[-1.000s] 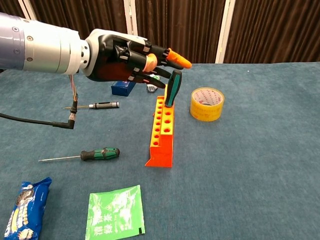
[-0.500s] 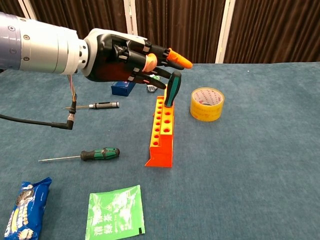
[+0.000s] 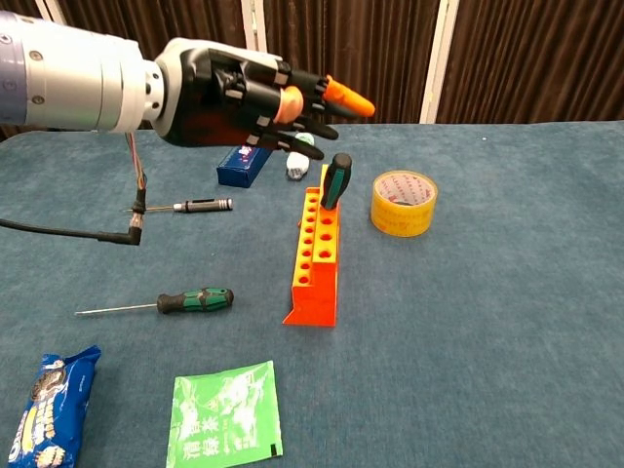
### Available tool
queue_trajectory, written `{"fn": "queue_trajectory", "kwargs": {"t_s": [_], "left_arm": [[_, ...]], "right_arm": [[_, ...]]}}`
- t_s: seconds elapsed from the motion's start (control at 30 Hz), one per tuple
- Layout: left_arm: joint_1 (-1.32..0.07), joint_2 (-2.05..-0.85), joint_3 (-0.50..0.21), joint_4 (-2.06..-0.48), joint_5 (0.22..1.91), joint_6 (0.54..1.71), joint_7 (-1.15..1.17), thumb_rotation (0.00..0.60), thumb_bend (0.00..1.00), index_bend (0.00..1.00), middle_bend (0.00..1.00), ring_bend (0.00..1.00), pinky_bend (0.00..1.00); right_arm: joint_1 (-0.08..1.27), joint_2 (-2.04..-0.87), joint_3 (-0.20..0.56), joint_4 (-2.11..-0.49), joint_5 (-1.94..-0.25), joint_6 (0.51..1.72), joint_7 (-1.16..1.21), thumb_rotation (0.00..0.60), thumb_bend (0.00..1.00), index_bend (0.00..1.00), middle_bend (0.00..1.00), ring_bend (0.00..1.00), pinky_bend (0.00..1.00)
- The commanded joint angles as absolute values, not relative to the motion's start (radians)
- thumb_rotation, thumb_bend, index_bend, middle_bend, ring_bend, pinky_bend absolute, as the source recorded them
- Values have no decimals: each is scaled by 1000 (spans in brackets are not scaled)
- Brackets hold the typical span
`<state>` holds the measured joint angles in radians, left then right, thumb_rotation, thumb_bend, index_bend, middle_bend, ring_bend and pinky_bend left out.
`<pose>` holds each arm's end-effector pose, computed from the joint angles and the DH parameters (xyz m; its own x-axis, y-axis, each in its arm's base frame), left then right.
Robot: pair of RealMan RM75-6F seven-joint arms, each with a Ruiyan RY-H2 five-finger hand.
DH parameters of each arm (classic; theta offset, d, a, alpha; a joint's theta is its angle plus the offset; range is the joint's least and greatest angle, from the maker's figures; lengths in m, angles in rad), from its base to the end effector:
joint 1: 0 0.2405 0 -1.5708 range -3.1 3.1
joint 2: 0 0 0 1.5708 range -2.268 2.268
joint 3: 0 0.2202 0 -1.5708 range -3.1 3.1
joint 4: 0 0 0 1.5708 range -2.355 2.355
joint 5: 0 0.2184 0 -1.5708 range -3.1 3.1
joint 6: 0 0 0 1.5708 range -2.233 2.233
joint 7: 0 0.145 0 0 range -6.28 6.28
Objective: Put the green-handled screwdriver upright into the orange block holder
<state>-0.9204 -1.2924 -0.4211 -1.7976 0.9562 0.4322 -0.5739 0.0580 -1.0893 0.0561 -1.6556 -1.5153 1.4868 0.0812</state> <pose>-0.0023 0.3134 0.0020 -0.3259 0.7982 0.5066 0.8487 0.0109 0.5288 -0.2781 -0.1734 0.1404 0.3070 -0.0060 0.9517 -0.9517 -0.0024 0.3070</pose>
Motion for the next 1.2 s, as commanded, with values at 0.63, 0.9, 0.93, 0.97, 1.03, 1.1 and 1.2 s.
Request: {"fn": "queue_trajectory", "kwargs": {"t_s": [0.63,0.9,0.93,0.97,1.03,1.1,1.2], "left_arm": [[-715,-1131,-295,-1989,1104,843,-226,600,283,215,0,0,0],[-522,-1120,-121,-2004,1345,1247,189,600,128,172,0,0,0],[-503,-1120,-106,-1998,1370,1274,209,600,115,165,0,0,0],[-482,-1117,-87,-1990,1395,1302,231,600,106,160,0,0,0],[-432,-1104,-43,-1972,1443,1356,274,600,90,143,0,0,0],[-377,-1096,-6,-1954,1479,1415,294,600,81,117,0,0,0],[-307,-1093,33,-1918,1507,1485,297,600,80,92,0,0,0]], "right_arm": [[58,-1089,57,-1656,-1510,1485,76,600,64,0,0,0,0],[55,-1090,60,-1662,-1497,1486,57,600,65,0,0,0,0],[55,-1090,61,-1662,-1495,1486,54,600,61,0,0,0,0],[55,-1091,62,-1663,-1493,1486,52,600,58,0,0,0,0],[54,-1091,63,-1664,-1490,1486,46,600,43,0,0,0,0],[53,-1092,63,-1665,-1489,1489,38,600,35,0,0,0,0],[52,-1095,62,-1665,-1493,1493,23,600,33,0,0,0,0]]}}
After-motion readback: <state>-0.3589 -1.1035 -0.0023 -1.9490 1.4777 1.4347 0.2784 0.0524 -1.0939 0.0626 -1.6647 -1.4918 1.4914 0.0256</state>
